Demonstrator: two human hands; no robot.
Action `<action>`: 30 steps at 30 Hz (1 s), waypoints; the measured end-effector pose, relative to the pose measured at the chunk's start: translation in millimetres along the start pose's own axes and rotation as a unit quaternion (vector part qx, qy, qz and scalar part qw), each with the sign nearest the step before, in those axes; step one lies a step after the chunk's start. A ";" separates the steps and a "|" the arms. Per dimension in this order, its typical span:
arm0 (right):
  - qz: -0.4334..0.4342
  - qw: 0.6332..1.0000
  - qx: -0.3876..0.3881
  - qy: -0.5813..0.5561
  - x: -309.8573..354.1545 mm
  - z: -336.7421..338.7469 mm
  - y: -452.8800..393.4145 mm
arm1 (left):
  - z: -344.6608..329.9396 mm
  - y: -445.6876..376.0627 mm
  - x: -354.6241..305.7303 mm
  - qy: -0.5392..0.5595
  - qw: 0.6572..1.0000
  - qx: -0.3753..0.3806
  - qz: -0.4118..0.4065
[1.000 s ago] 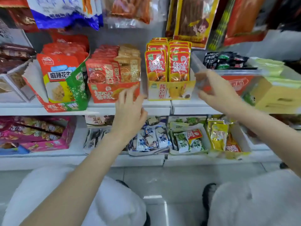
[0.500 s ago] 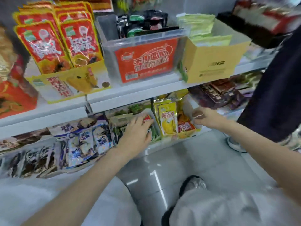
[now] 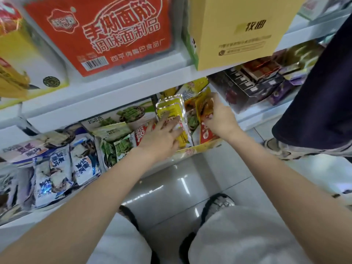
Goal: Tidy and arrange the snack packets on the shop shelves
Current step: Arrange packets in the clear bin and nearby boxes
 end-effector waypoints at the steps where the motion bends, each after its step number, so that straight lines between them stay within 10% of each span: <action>1: -0.012 0.999 0.015 -0.026 -2.6 12.6 0.1 | 1.1 0.4 -0.6 0.004 1.000 0.006 0.001; 13: 0.070 0.924 0.374 -0.043 18.5 68.1 32.2 | 33.1 28.5 -8.5 0.402 0.907 -0.081 -0.092; 18: 0.071 0.960 0.215 -0.167 6.8 36.2 6.3 | 29.5 38.4 20.5 0.390 0.920 -0.036 0.010; 30: 0.249 0.884 0.175 0.355 -15.6 -33.6 -56.6 | 19.0 37.7 37.0 0.406 0.899 0.013 0.164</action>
Point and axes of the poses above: each hand's wrist, its own y-axis away from the middle knuckle, its own z-axis out of the back of the hand, x = y × z, the point moved 1 cm from there along -y, towards the middle knuckle, and after that the axes turned 6 degrees about z, right-handed, at the moved point
